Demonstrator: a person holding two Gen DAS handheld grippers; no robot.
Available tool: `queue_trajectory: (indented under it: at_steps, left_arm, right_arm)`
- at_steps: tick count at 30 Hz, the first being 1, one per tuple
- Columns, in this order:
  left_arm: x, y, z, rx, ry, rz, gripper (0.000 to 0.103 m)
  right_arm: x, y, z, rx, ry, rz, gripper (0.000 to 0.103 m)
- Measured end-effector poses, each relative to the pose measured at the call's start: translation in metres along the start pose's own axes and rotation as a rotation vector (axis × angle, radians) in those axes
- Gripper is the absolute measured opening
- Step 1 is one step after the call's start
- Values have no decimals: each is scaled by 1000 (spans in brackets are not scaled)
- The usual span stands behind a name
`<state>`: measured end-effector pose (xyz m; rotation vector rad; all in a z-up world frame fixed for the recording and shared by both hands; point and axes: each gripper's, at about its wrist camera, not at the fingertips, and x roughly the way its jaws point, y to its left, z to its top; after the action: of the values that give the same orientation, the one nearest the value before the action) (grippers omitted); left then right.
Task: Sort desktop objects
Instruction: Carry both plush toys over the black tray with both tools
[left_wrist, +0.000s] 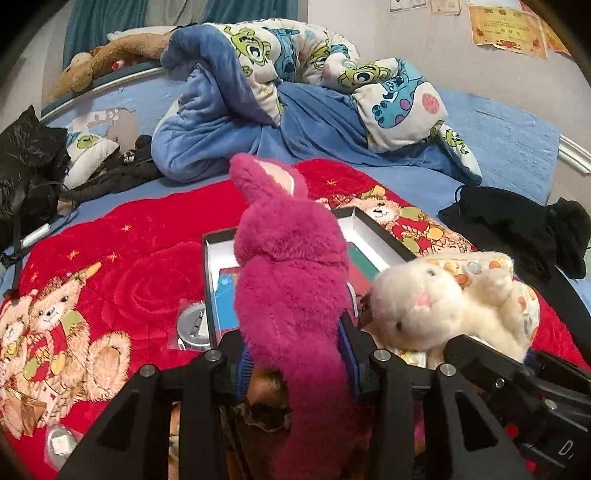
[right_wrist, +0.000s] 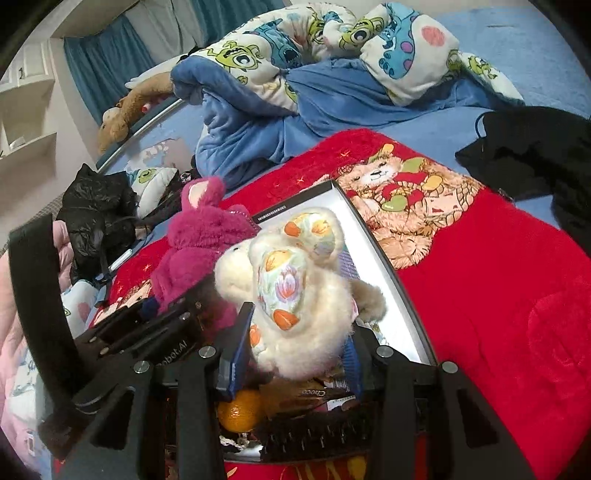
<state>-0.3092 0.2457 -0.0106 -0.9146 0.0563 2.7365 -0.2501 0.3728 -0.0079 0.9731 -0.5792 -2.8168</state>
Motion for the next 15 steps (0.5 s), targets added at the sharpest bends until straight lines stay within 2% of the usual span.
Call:
queue_trajectory:
  at_steps: [15]
  left_arm:
    - [2, -4, -1, 20, -7, 28, 44]
  right_arm:
    - [6, -3, -3, 24, 25, 19, 43]
